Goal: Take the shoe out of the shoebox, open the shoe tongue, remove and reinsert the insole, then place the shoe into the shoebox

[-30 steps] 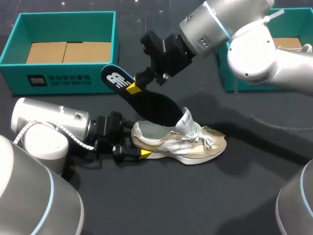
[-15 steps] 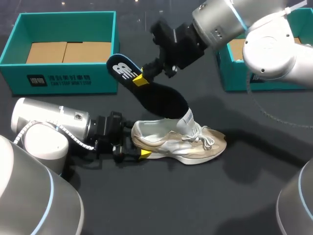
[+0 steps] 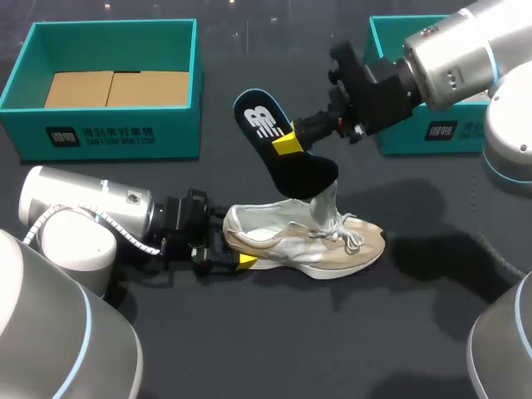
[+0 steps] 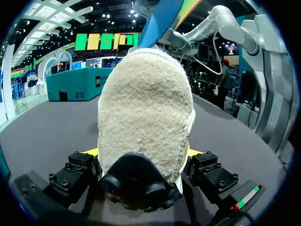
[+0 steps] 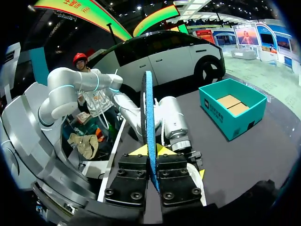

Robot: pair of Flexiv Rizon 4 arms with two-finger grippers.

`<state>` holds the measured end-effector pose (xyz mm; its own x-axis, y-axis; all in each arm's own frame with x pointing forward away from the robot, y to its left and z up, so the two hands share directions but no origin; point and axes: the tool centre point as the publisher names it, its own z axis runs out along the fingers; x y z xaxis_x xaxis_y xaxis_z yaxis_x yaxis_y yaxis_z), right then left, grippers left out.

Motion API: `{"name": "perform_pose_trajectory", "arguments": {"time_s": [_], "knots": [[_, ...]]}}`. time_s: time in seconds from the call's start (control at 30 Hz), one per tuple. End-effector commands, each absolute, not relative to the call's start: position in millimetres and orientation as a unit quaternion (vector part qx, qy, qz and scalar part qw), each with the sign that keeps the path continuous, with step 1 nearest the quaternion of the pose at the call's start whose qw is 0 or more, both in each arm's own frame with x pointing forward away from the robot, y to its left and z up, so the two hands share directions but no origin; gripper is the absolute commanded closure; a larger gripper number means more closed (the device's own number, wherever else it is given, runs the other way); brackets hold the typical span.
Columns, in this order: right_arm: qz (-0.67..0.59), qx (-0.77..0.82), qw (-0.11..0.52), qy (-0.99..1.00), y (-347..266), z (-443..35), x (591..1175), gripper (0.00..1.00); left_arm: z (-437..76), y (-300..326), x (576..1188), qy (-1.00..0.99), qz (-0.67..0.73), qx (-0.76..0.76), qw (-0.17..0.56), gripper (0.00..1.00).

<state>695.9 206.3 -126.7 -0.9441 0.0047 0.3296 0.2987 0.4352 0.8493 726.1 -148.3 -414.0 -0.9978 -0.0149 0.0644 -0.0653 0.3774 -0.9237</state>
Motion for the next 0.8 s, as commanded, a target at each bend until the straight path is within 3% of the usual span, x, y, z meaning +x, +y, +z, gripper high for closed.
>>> {"name": "perform_pose_trajectory", "arguments": {"time_s": [0.03,0.23,0.8], "knots": [[-0.54,-0.109,0.14,-0.823,195.9,-129.4,688.3,1.0,-417.4,-146.6,724.9,-0.83,0.557,0.025,0.022,1.0],[-0.627,-0.172,0.175,-0.739,165.8,-116.8,655.2,1.0,-417.4,-146.6,724.9,-0.83,0.557,0.025,0.022,1.0],[-0.629,-0.204,0.17,-0.731,154.4,-114.8,642.6,1.0,-417.4,-146.6,724.9,-0.83,0.557,0.025,0.022,1.0]]}}
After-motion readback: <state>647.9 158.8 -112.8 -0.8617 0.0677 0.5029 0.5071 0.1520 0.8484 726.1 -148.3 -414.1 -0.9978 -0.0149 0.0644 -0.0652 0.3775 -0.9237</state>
